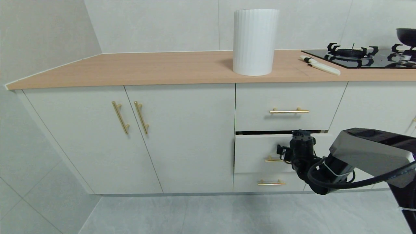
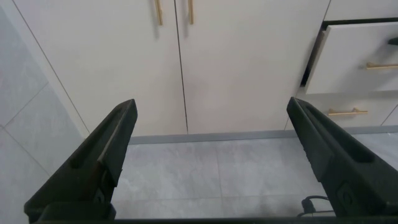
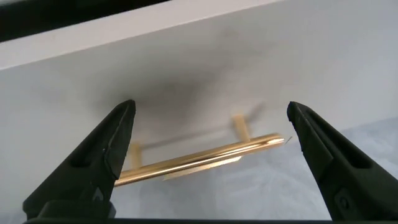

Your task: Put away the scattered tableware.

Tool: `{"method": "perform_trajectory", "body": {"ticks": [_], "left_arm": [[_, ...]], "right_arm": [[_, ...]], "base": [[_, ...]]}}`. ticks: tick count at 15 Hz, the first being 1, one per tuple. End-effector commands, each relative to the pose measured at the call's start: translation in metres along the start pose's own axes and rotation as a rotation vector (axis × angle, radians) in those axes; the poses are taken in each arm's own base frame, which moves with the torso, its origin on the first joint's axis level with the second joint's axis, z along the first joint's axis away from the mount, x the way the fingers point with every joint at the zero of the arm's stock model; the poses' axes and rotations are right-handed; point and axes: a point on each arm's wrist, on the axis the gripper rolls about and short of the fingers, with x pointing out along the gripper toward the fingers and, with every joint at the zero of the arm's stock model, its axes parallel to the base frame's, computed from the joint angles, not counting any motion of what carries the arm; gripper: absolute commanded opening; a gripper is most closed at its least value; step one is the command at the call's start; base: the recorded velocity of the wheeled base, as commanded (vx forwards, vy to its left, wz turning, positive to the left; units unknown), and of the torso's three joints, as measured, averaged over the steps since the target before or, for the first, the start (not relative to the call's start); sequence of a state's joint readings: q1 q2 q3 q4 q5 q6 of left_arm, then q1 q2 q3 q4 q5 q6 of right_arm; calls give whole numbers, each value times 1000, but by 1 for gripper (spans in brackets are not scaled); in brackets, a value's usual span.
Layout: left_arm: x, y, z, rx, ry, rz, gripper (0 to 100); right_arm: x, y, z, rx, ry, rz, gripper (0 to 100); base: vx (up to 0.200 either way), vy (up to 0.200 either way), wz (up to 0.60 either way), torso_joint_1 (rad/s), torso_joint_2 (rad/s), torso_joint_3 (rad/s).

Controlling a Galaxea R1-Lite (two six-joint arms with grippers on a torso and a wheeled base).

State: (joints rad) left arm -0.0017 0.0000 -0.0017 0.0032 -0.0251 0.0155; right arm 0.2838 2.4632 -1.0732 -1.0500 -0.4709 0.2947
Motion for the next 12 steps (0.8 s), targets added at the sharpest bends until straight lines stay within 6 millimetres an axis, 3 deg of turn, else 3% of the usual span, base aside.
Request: {"method": "perform_trajectory", "body": {"ticks": [1,12], "left_arm": [[0,0,0,0,2,1,100],[0,0,0,0,0,1,100]], "right_arm": [[9,-3,-1,8,-10,-22,100],[32,-6,9,63,-121,-114,100]], "base": [[0,0,0,0,0,0],[0,0,0,0,0,0]]}}
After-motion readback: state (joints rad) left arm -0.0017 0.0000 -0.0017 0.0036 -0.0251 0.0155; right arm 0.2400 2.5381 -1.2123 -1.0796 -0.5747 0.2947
